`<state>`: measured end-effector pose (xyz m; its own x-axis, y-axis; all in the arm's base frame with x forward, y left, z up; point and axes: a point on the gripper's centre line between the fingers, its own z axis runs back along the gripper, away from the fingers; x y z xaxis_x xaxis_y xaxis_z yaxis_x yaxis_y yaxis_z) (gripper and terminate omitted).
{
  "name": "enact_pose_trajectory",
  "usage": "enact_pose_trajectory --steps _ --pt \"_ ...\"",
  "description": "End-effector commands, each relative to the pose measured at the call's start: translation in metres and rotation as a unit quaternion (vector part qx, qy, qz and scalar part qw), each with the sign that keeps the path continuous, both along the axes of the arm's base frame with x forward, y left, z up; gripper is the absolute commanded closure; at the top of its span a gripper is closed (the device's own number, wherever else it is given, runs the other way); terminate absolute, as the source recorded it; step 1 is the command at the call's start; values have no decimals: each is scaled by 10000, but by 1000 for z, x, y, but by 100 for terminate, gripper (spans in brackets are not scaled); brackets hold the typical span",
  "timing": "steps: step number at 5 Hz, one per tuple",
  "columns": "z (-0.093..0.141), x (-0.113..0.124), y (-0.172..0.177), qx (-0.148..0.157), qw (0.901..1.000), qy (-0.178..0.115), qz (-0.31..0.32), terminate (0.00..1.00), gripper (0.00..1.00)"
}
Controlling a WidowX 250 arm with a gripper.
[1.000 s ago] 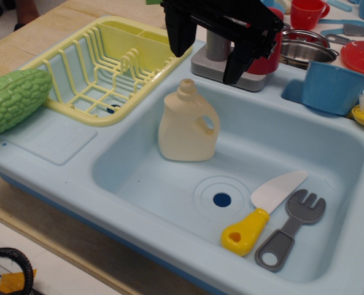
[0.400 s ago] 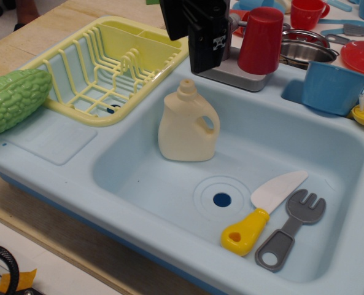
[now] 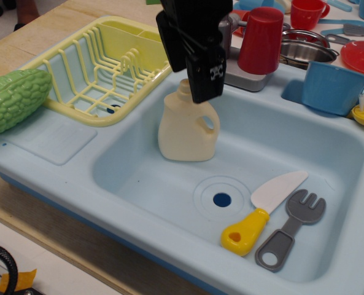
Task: Put detergent from sink into drying rack
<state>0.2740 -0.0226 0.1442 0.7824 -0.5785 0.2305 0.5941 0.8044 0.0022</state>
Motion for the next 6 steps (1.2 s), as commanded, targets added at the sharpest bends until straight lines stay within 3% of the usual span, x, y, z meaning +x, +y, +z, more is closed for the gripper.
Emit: enact_pose_trajectory --steps 1,3,4,5,6 --pt "-1 -1 9 -54 9994 -332 7 0 0" --pt "-26 -1 11 -39 9990 -294 338 0 0" --pt "-33 1 4 29 9976 -320 613 0 100" --pt "-34 0 1 69 9967 -293 759 0 100" --pt "-16 2 -2 181 9955 -133 920 0 100"
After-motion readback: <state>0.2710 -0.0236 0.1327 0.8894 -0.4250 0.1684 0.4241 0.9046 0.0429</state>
